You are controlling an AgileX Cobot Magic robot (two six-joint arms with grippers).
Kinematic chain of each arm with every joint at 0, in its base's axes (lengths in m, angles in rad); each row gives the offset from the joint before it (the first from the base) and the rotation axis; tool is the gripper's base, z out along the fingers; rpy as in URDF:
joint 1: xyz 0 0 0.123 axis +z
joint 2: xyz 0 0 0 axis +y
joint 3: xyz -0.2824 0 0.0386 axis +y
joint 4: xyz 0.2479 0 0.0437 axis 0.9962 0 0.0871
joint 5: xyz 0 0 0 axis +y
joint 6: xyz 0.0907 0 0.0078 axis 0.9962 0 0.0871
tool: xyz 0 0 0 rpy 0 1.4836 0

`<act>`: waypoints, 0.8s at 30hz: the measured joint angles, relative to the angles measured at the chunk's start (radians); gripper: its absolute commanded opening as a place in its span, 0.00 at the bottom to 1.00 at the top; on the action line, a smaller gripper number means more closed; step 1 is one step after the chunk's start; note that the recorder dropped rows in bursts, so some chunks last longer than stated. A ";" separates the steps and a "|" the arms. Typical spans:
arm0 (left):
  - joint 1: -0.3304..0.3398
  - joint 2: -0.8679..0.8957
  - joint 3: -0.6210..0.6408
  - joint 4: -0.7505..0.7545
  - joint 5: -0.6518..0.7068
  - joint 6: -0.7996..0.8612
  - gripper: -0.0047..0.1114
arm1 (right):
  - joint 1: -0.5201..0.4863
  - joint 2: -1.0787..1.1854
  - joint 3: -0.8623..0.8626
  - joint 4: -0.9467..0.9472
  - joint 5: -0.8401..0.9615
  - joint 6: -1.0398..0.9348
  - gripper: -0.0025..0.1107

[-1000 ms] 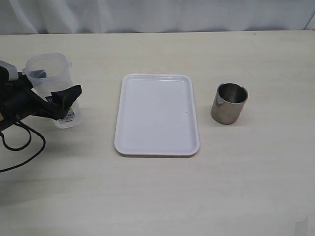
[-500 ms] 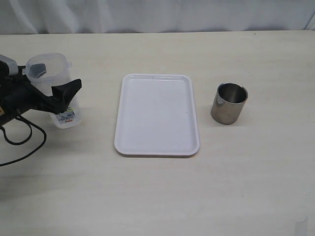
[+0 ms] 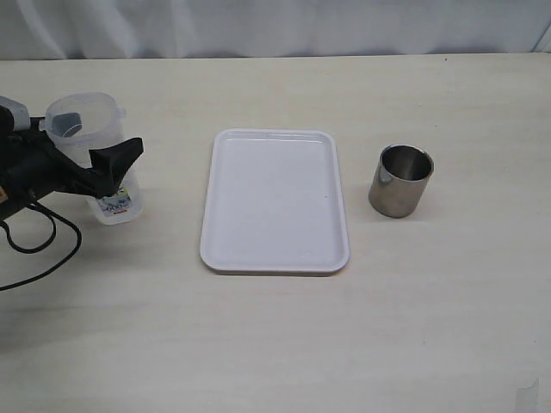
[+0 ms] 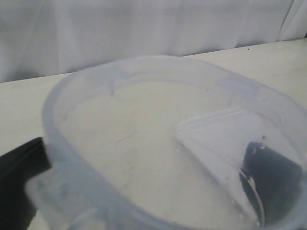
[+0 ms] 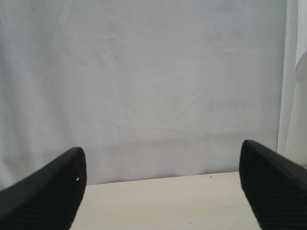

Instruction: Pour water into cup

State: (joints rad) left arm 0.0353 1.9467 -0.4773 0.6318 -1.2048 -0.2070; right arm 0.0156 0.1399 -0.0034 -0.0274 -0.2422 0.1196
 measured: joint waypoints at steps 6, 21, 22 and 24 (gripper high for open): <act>0.000 0.000 0.000 0.022 0.031 0.000 0.90 | 0.000 0.000 0.000 0.000 0.006 0.000 0.74; 0.000 0.000 0.000 0.024 0.070 -0.028 0.90 | 0.000 0.000 0.000 0.000 0.013 0.000 0.74; 0.000 0.000 0.000 0.024 0.072 -0.030 0.90 | 0.000 0.000 0.000 0.000 0.013 0.000 0.74; 0.000 0.000 0.000 0.029 0.075 -0.035 0.90 | 0.000 0.000 0.000 0.000 0.013 0.000 0.74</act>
State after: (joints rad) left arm 0.0353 1.9467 -0.4773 0.6606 -1.1302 -0.2416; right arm 0.0156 0.1399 -0.0034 -0.0274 -0.2297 0.1196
